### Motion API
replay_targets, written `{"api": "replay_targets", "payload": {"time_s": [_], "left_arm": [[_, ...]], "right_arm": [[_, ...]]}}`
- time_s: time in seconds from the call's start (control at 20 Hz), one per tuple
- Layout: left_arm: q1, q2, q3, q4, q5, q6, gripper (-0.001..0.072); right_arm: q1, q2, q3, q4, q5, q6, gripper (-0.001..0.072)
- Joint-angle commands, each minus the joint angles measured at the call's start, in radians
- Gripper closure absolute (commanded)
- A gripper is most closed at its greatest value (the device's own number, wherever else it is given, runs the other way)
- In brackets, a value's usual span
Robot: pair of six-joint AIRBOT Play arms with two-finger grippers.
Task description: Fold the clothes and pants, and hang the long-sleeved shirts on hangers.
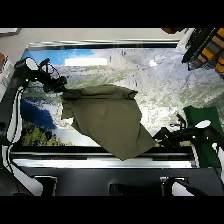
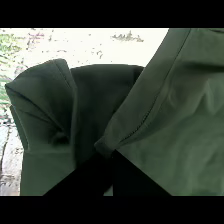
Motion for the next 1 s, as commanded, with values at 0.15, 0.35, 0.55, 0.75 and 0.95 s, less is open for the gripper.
{"api": "replay_targets", "payload": {"time_s": [0.15,0.35,0.55,0.75,0.95], "left_arm": [[0.0,-0.002,0.0,0.002,0.029,0.0,0.0688],[0.0,-0.002,0.0,0.002,0.03,0.001,0.0689],[0.005,0.002,0.0,0.002,0.006,0.0,0.0688],[0.013,0.011,0.0,0.003,-0.049,0.0,0.0689],[0.01,0.013,0.0,0.002,-0.068,0.0,0.0689]], "right_arm": [[0.0,-0.002,-0.06,0.065,-0.089,-0.038,0.0313],[0.0,-0.001,-0.085,0.133,-0.112,-0.072,0.0679],[0.0,0.012,0.033,0.164,-0.155,-0.069,0.0684],[0.0,0.011,0.323,0.16,-0.23,0.006,0.0685],[0.006,-0.037,0.58,0.162,-0.441,0.121,0.0685]]}}
